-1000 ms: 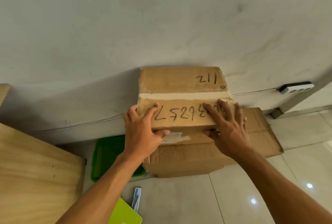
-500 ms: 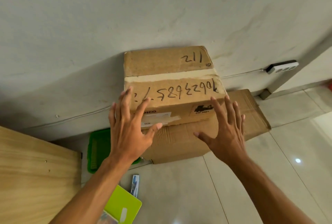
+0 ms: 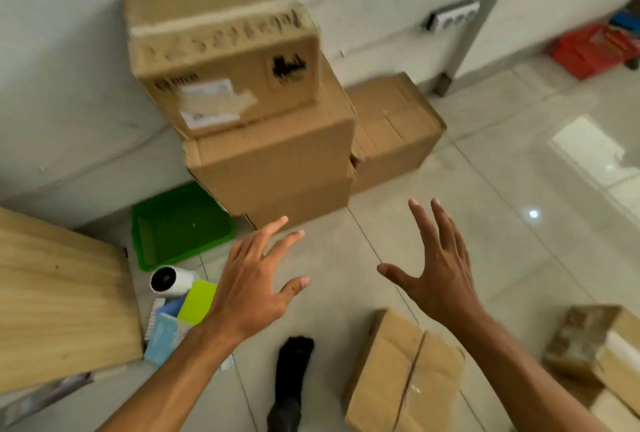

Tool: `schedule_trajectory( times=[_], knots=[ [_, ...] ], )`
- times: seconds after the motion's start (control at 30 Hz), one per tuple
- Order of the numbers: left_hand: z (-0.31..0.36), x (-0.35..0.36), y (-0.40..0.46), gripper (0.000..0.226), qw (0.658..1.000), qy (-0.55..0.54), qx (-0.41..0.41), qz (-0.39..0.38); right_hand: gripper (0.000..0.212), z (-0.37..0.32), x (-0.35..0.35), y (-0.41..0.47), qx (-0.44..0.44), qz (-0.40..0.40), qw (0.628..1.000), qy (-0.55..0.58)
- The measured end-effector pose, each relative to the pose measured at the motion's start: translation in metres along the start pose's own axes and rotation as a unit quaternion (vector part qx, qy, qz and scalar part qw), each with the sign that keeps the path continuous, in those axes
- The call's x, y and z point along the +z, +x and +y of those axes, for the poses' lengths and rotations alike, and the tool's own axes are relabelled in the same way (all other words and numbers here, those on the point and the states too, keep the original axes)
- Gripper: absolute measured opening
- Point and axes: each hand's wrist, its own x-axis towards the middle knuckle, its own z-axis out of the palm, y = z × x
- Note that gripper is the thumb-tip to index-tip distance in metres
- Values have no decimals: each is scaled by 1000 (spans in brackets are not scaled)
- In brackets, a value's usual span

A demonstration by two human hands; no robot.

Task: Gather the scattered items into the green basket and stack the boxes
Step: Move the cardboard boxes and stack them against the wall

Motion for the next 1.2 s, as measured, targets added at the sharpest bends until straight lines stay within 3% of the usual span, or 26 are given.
schedule_trajectory(
  times=[0.33,0.5,0.63,0.83,1.0,1.2],
  knots=[
    [56,175,-108,62,978,-35,22,-202,110,167,110,-221,204,-65,977,15],
    [53,262,-113,68,964,-17,66,-256,130,209,192,-283,276,-79,958,24],
    [44,338,-90,90,954,73,112,-269,154,234,268,-301,307,-93,946,32],
    [30,437,-47,110,944,143,160,-250,163,280,337,-306,281,-97,955,13],
    [33,485,-21,120,922,162,190,-297,147,304,350,-318,234,-64,970,0],
    [27,474,-16,122,914,186,187,-309,138,304,345,-339,343,-40,938,3]
  ],
)
